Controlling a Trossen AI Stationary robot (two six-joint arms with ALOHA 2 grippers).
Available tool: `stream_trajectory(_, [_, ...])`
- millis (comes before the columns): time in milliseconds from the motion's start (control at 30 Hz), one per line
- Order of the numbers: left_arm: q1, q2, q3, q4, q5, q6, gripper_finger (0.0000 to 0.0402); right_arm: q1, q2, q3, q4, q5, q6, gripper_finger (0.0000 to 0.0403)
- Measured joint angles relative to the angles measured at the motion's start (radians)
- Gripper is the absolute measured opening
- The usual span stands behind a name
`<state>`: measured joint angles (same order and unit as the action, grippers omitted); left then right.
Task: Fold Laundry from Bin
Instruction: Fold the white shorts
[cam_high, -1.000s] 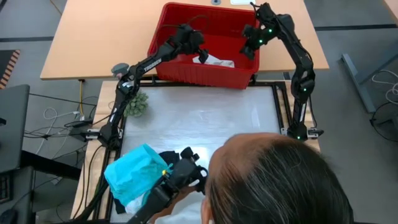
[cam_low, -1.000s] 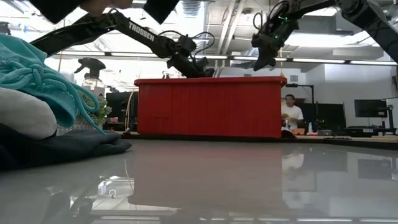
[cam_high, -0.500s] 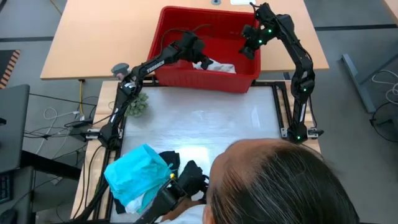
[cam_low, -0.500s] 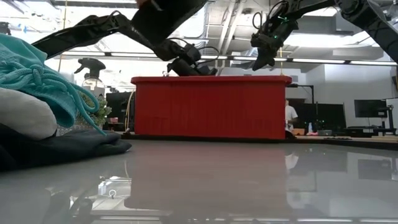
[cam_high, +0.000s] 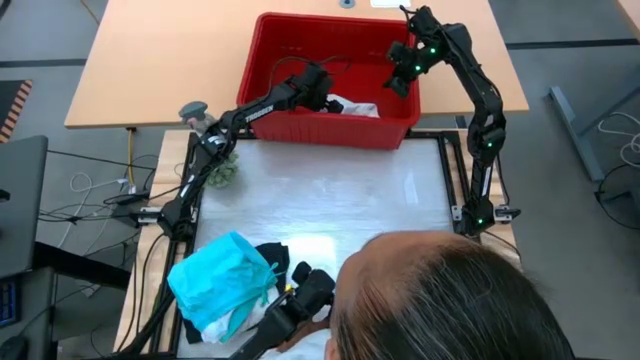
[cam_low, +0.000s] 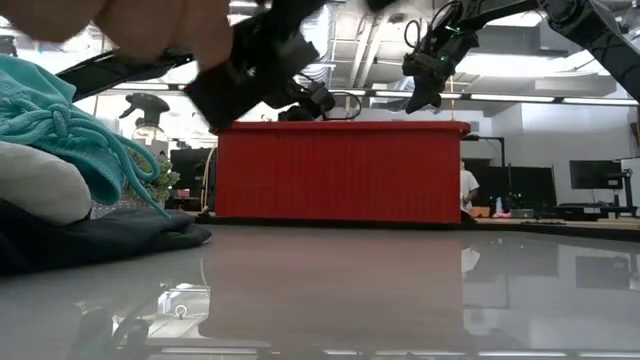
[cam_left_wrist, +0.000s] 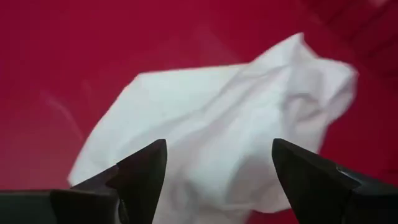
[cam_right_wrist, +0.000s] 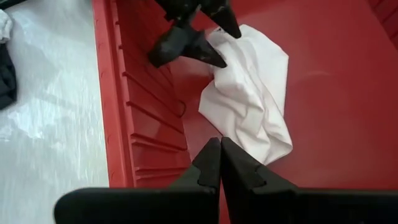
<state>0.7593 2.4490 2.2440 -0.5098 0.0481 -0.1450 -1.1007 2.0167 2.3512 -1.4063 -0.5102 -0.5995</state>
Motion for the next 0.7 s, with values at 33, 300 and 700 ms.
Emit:
stream_trajectory(33, [0.001, 0.004, 0.000, -0.005, -0.008, 0.000, 0.0281, 0.000, 0.000, 0.000, 0.001, -0.005, 0.000, 0.0037])
stream_trajectory(300, [-0.014, 0.039, 0.007, -0.014, -0.063, 0.042, 0.0281, -0.001, -0.001, 0.000, 0.001, -0.013, -0.003, 0.0037])
stream_trajectory(700, [-0.027, 0.050, 0.005, -0.144, -0.058, 0.072, 0.0281, -0.002, -0.001, 0.000, 0.008, -0.012, -0.004, 0.0037])
